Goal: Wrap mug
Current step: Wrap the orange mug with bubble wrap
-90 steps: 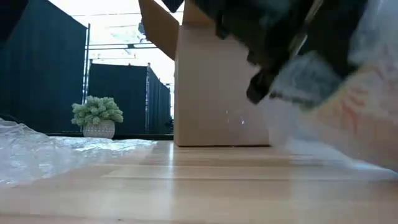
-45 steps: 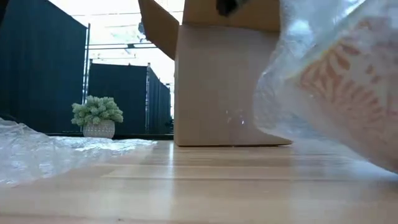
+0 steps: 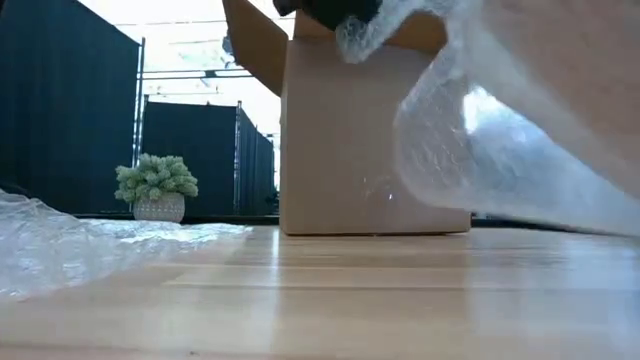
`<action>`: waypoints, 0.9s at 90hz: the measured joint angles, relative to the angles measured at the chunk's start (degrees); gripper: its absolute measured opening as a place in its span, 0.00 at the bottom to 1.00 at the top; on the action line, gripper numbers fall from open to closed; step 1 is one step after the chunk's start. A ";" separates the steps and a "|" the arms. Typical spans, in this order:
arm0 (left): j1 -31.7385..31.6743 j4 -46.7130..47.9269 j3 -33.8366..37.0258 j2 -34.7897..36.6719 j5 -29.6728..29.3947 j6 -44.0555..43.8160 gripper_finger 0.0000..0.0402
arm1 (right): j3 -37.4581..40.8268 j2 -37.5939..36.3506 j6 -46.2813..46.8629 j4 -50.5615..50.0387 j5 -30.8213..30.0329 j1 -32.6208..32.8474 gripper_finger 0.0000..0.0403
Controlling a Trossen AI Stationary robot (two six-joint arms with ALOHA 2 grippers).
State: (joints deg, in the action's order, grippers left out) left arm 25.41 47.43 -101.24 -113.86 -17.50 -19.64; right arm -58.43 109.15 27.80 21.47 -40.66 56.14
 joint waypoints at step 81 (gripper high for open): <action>1.55 -12.67 4.41 0.00 -7.49 2.21 0.36 | 14.99 7.88 -7.94 37.53 -15.74 3.78 0.02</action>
State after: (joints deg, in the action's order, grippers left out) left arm 26.96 34.76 -96.84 -113.86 -24.99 -17.43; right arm -43.44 117.03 19.86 59.00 -56.40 59.92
